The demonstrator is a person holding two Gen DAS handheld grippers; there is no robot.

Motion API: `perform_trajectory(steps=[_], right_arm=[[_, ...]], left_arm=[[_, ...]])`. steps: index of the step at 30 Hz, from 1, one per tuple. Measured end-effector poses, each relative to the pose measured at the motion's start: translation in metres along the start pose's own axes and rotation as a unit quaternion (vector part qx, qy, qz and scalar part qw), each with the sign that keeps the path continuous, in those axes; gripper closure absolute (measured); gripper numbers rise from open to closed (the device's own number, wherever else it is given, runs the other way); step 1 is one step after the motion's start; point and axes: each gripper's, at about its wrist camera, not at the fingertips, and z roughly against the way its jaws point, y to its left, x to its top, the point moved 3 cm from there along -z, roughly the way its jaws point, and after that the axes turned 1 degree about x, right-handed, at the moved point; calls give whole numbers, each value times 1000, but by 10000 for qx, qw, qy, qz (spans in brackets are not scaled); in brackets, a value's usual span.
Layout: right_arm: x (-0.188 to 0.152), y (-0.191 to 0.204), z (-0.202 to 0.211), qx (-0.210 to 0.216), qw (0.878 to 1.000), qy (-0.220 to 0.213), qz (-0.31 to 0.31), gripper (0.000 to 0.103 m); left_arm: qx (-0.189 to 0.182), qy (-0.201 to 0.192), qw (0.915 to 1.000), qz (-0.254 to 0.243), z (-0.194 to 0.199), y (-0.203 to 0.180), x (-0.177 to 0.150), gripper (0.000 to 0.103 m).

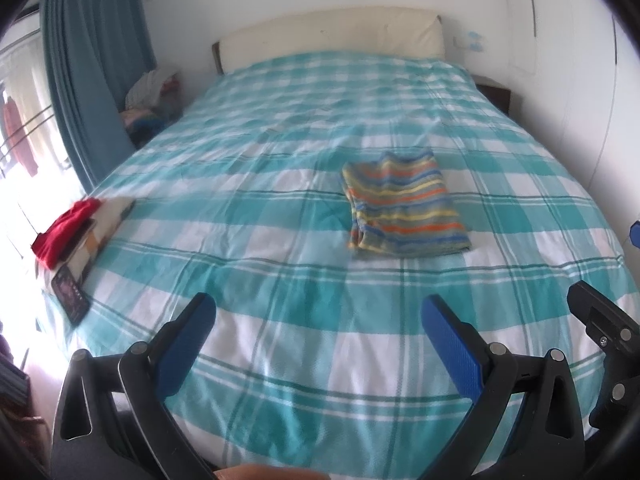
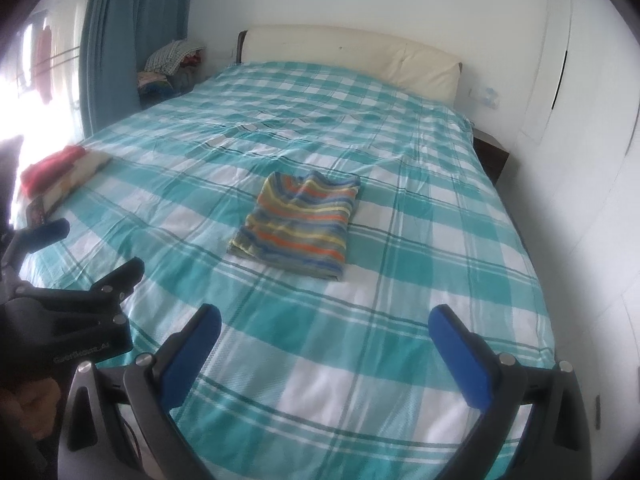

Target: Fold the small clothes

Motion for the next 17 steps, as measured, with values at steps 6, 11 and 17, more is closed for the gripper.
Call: perform_trajectory(steps=[6,11,17], right_arm=[[-3,-6,-5,-62,9999,41,-71,1],[-3,-8,-6,-58,10000,42,-69,1],[-3,-8,-6,-58,9999,42,-73,1]], left_arm=[[-220,-45,9997,-6,2,-4,1,0],[-243,-165,9996,-18,6,-9,2,0],[-163,-188,9997,-20,4,-9,2,0]])
